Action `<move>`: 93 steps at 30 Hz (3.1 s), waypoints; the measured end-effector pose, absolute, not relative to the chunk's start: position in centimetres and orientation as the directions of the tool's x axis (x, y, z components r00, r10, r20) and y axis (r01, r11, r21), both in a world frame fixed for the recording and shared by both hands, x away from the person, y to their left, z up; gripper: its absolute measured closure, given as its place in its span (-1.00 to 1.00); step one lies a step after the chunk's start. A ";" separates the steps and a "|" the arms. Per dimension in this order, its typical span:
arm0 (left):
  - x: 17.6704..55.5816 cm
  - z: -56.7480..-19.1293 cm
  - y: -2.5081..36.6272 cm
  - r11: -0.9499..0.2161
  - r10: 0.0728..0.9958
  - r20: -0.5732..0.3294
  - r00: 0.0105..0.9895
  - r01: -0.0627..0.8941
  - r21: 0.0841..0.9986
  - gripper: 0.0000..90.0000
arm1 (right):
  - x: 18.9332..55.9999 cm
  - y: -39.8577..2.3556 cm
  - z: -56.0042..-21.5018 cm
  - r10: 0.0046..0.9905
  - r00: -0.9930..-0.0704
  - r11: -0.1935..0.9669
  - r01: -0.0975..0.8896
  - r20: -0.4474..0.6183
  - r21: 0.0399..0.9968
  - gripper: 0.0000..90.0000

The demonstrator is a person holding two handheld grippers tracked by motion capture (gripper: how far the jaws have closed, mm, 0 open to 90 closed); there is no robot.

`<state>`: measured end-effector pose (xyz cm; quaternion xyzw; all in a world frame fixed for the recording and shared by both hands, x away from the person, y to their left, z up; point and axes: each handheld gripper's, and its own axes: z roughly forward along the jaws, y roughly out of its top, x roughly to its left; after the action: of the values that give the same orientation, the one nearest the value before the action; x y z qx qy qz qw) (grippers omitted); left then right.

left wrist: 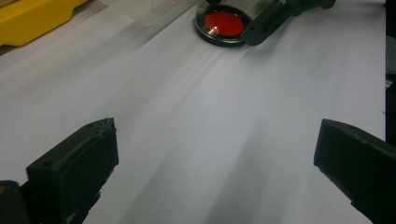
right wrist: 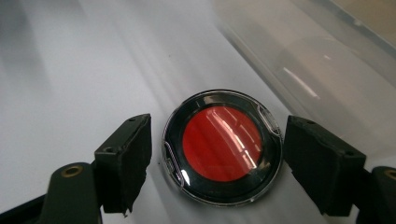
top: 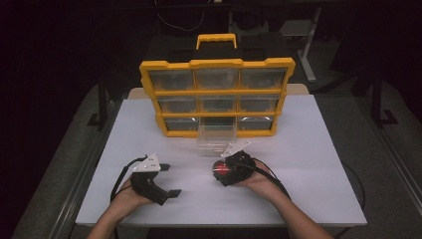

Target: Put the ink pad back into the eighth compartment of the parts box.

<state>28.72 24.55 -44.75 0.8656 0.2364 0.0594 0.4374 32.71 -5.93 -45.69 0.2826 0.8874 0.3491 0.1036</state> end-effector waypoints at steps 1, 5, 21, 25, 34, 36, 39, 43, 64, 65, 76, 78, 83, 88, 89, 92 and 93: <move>28.7 -44.7 24.5 -0.506 0.461 -0.103 0.882 0.356 0.786 -1.00 | 32.7 -5.9 -45.7 0.573 -0.820 0.597 0.427 0.012 0.679 -0.48; 28.8 -44.7 24.5 -0.506 0.460 -0.103 0.882 0.356 0.786 -1.00 | 32.8 -5.8 -45.9 0.572 -0.820 0.600 0.425 0.009 0.678 -0.47; 28.8 -44.7 24.5 -0.504 0.460 -0.105 0.882 0.357 0.787 -1.00 | 32.8 -5.6 -46.1 0.572 -0.820 0.601 0.415 -0.006 0.683 -0.38; 28.8 -44.7 24.4 -0.505 0.459 -0.102 0.882 0.354 0.788 -1.00 | 32.7 -5.5 -46.2 0.576 -0.818 0.597 0.416 -0.005 0.686 -0.37; 28.8 -44.7 24.5 -0.508 0.460 -0.100 0.882 0.354 0.786 -1.00 | 32.7 -5.5 -46.1 0.578 -0.816 0.599 0.415 -0.010 0.685 -0.36; 28.8 -44.7 24.5 -0.507 0.460 -0.100 0.882 0.354 0.786 -1.00 | 32.6 -5.5 -46.1 0.578 -0.816 0.600 0.416 -0.011 0.684 -0.36; 28.8 -44.7 24.5 -0.504 0.463 -0.104 0.880 0.358 0.786 -1.00 | 32.5 -5.5 -46.0 0.573 -0.819 0.607 0.416 -0.010 0.678 -0.36; 28.8 -44.7 24.5 -0.506 0.463 -0.103 0.881 0.358 0.785 -1.00 | 32.4 -5.7 -45.7 0.569 -0.823 0.609 0.417 -0.005 0.675 -0.36; 28.9 -44.7 24.6 -0.507 0.459 -0.110 0.882 0.361 0.783 -1.00 | 32.3 -8.3 -44.4 0.591 -0.806 0.584 0.455 0.031 0.673 -0.36; 28.9 -44.7 24.6 -0.507 0.459 -0.110 0.881 0.362 0.783 -1.00 | 32.3 -8.4 -44.4 0.592 -0.805 0.581 0.455 0.034 0.674 -0.36; 28.9 -44.8 24.7 -0.504 0.463 -0.109 0.880 0.362 0.784 -1.00 | 32.2 -9.9 -43.9 0.600 -0.799 0.584 0.467 0.034 0.664 -0.36; 28.9 -44.8 24.7 -0.504 0.462 -0.110 0.880 0.363 0.784 -1.00 | 32.2 -10.2 -43.8 0.601 -0.799 0.583 0.468 0.035 0.664 -0.36; 28.9 -44.8 24.7 -0.503 0.464 -0.110 0.879 0.363 0.785 -1.00 | 32.3 -10.7 -43.7 0.606 -0.795 0.586 0.471 0.029 0.660 -0.36; 29.0 -44.8 24.8 -0.501 0.466 -0.112 0.877 0.366 0.784 -1.00 | 32.4 -11.2 -43.5 0.608 -0.794 0.587 0.472 0.027 0.658 -0.36; 29.0 -44.8 24.8 -0.500 0.467 -0.112 0.877 0.366 0.785 -1.00 | 32.4 -11.3 -43.5 0.608 -0.793 0.587 0.473 0.028 0.657 -0.36; 29.0 -44.8 24.8 -0.500 0.467 -0.112 0.877 0.366 0.785 -1.00 | 32.5 -11.5 -43.3 0.612 -0.790 0.587 0.477 0.028 0.654 -0.36; 29.0 -44.8 24.8 -0.501 0.467 -0.111 0.877 0.366 0.784 -1.00 | 32.6 -11.6 -43.3 0.612 -0.790 0.585 0.478 0.030 0.656 -0.36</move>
<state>28.96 24.77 -44.82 0.8643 0.2410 0.0576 0.4378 32.57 -11.62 -43.27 0.3080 0.8845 0.3358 0.0999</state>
